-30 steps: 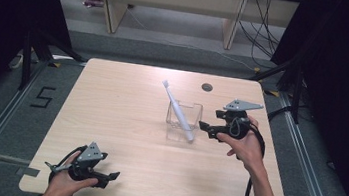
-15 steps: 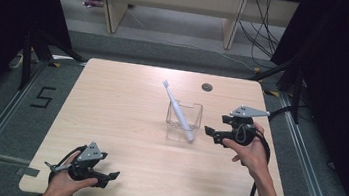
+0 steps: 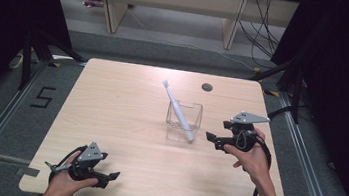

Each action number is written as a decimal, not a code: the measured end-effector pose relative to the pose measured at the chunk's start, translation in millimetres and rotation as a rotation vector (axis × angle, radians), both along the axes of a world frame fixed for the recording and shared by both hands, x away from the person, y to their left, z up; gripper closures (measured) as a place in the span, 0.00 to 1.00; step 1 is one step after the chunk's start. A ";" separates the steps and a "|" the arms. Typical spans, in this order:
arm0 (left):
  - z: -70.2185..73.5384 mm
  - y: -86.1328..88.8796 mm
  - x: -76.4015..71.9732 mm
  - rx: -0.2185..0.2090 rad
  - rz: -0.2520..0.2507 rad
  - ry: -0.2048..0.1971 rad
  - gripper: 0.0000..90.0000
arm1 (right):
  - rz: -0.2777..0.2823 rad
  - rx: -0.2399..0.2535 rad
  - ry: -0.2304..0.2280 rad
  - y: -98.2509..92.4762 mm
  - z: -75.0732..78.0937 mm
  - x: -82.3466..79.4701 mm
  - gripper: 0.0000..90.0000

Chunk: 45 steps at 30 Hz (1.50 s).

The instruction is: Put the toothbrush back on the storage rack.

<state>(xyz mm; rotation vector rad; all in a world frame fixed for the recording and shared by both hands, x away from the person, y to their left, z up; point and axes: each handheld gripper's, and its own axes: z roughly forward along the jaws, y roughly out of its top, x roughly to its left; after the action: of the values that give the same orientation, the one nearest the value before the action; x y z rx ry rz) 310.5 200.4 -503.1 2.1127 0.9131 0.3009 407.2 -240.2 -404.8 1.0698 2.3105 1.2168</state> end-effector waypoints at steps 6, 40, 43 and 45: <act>0.4 1.0 0.4 0.008 -0.002 0.003 0.20 | -0.009 -0.018 0.003 -0.5 -2.9 -4.8 0.22; 0.6 0.3 -0.2 -0.001 0.001 -0.003 0.20 | 0.014 -0.028 0.026 -3.6 -26.6 -28.1 0.22; 0.6 0.3 -0.3 0.000 0.001 -0.003 0.20 | 0.003 -0.032 0.030 -5.0 -28.1 -30.9 0.22; 0.6 0.2 -0.3 0.000 0.001 -0.002 0.20 | -0.002 -0.024 0.041 -4.7 -30.1 -33.5 0.22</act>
<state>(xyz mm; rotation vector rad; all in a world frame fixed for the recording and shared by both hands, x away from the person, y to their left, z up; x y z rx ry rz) 310.3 200.6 -502.6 2.1115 0.9133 0.3041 373.7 -244.9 -434.9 1.0986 2.3475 1.1746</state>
